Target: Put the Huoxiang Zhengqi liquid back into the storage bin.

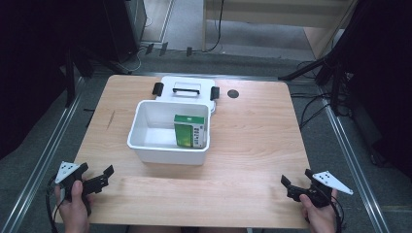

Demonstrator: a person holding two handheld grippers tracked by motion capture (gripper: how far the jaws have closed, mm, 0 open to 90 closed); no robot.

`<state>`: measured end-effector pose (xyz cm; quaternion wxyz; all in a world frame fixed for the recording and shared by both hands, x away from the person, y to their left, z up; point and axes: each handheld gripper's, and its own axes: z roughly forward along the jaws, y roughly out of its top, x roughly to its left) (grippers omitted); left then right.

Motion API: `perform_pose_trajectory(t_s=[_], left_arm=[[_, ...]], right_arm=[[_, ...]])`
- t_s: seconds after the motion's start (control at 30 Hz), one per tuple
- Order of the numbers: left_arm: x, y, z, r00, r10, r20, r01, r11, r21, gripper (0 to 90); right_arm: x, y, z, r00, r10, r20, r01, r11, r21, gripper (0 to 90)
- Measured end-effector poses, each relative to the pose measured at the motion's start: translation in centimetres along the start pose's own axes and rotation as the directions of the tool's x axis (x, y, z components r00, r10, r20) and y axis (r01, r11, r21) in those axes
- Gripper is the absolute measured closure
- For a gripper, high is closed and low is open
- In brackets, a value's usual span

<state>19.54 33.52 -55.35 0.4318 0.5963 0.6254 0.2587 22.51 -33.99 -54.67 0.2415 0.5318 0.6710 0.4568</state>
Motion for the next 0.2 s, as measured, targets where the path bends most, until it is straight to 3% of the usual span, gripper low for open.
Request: perform_pose_trajectory(t_s=[0.2], left_arm=[[0.05, 0.0, -0.01, 1.0, -0.004, 0.002, 0.004, 1.0, 0.0, 0.0]], right_arm=[[-0.04, 0.02, 0.07, 1.0, 0.004, -0.001, -0.004, 1.0, 0.009, 0.0]])
